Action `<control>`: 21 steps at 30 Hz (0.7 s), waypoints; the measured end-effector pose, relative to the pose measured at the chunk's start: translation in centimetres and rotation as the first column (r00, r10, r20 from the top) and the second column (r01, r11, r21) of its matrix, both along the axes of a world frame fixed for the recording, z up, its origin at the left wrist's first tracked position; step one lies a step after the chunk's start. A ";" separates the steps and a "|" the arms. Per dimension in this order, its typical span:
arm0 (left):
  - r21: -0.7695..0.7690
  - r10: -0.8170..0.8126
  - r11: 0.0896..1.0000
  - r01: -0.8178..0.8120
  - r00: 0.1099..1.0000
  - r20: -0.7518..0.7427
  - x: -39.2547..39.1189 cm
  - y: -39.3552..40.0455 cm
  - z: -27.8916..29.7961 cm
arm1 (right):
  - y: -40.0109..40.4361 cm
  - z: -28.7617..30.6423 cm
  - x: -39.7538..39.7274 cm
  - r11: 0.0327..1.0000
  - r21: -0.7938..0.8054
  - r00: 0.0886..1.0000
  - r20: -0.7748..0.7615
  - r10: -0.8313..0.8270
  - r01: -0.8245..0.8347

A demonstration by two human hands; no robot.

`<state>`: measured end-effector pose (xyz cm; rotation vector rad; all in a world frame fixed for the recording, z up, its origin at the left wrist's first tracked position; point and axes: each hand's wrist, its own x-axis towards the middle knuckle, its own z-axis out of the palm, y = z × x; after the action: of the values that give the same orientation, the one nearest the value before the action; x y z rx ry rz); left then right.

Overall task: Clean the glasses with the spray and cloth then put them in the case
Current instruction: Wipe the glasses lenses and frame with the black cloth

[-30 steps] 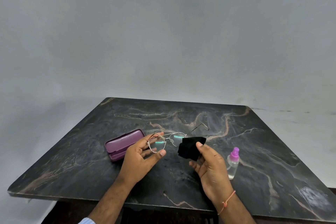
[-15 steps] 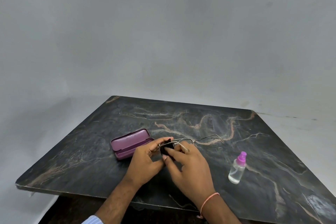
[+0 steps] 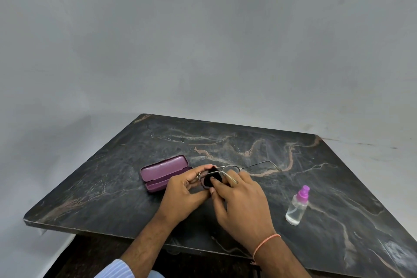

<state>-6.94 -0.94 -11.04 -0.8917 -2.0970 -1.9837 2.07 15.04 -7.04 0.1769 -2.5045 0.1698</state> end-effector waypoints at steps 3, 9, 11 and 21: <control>-0.014 0.008 1.000 -0.008 1.000 0.002 0.3 0.0 0.2 | -0.1 -0.2 -0.7 0.999 -0.044 1.000 0.021 -0.004 0.005; -0.038 0.016 0.999 -0.017 0.999 -0.038 0.0 -0.2 0.1 | 0.1 -0.2 -0.2 0.989 -0.066 0.991 0.010 0.132 -0.131; -0.019 0.012 1.000 -0.013 1.000 -0.028 0.0 -0.2 0.1 | 0.7 0.1 -0.2 0.994 -0.045 0.995 0.002 0.097 -0.096; -0.064 0.046 0.997 -0.050 0.997 -0.064 0.1 -0.2 0.1 | 0.4 0.1 -0.8 0.973 -0.119 0.980 0.015 0.201 -0.197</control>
<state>-6.82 -1.10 -10.91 -0.8936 -2.1397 -1.8494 1.29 15.40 -6.95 0.3799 -2.4924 0.4029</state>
